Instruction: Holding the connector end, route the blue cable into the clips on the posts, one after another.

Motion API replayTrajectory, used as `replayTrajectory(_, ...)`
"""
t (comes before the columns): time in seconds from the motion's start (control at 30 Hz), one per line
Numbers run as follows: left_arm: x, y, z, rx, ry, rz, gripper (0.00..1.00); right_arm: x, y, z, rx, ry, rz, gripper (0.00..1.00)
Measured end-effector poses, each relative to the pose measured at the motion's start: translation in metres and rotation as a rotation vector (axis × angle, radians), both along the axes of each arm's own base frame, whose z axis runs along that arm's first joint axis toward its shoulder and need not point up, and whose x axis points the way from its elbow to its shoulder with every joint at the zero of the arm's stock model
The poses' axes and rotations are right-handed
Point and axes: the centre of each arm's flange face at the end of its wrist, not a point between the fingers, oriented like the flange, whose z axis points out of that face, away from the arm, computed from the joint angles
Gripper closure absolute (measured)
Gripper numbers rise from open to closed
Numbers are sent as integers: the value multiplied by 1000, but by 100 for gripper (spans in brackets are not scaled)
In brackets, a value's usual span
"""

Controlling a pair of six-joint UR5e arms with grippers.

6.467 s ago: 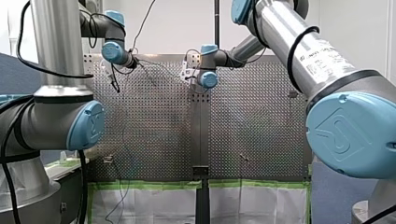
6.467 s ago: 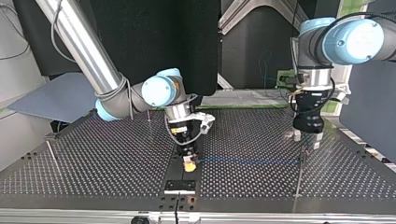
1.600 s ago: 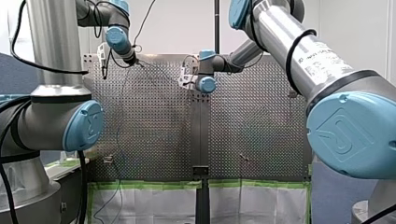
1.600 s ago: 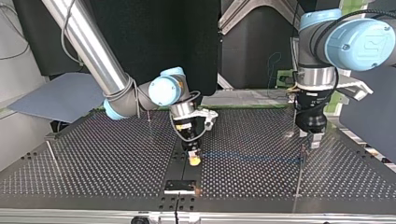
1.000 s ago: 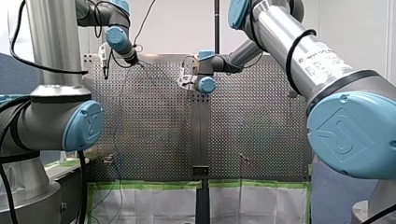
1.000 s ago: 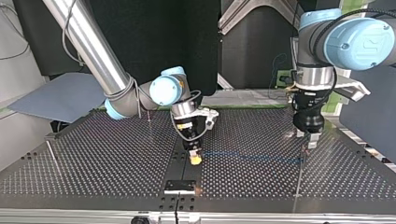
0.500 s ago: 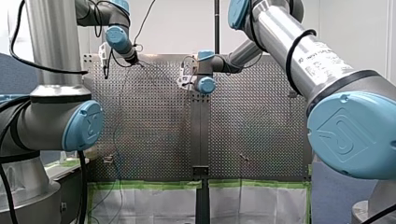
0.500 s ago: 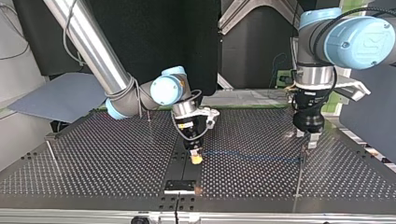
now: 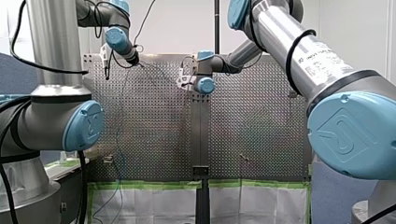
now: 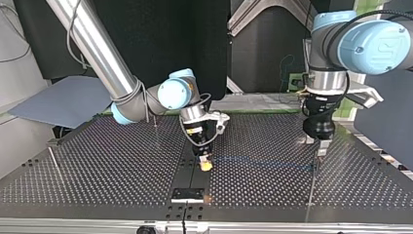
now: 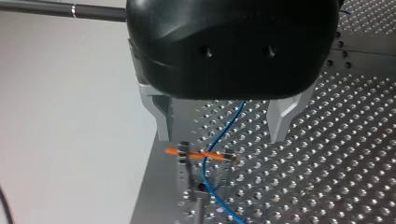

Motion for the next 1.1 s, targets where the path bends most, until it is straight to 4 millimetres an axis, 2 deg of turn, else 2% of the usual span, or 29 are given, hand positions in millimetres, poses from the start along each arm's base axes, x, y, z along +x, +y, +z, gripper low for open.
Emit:
replayTrajectory(0.67,24,-6,-40,88,92,-17,0,3,5,-4,15,11,8,100)
replayTrajectory(0.9,23,-7,-38,111,93,-16,0,1,3,-4,18,15,4,100)
replayTrajectory(1.1,9,-11,-20,124,52,-20,0,-2,0,-5,18,15,-1,100)
